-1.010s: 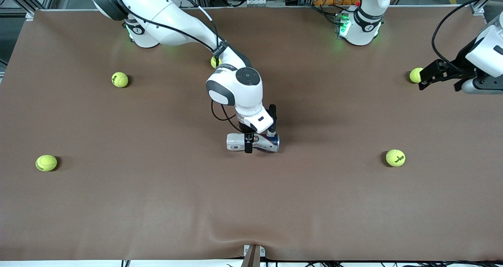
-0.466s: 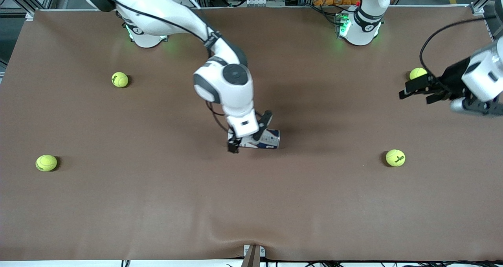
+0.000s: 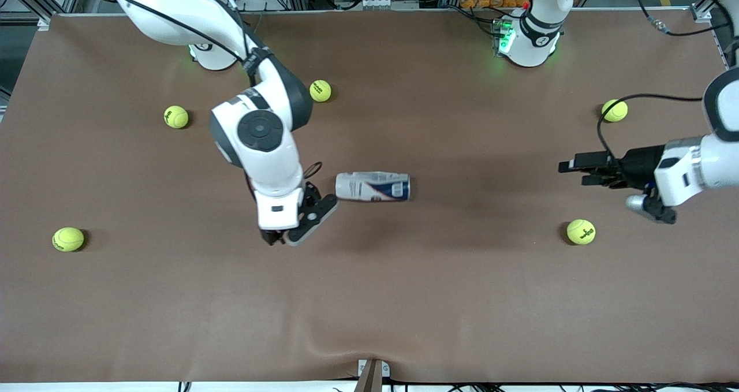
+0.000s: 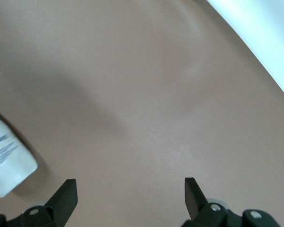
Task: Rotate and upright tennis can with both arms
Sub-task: 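Release the can and withdraw the right gripper while the left gripper approaches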
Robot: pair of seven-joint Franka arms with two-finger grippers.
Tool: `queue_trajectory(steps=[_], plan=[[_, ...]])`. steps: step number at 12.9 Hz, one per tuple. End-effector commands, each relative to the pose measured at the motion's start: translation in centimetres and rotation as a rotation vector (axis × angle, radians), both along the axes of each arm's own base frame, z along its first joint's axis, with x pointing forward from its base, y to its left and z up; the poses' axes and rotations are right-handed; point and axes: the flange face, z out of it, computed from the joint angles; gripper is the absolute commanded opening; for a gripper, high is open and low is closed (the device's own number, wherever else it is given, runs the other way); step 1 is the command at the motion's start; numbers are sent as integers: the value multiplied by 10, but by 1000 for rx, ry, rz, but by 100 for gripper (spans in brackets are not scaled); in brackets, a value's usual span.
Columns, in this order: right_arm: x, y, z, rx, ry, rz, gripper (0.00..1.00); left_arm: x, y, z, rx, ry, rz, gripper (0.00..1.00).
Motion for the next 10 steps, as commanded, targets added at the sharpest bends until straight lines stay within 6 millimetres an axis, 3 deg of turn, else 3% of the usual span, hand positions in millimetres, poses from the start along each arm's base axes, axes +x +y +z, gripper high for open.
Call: queue_trajectory(steps=[1,5,8,10], plan=[[-3,-16,10,7,25,-75,100,3,-12,5,-45,8,-23,100],[17,-76,20,118,123,-301,100,9,-37,-26,-154,66,-13,100],[26,-139,53,141,142,-408,100,10,-47,-37,-167,82,-28,100],[26,-178,71,155,178,-473,100,13,-60,-55,-226,104,-34,100]])
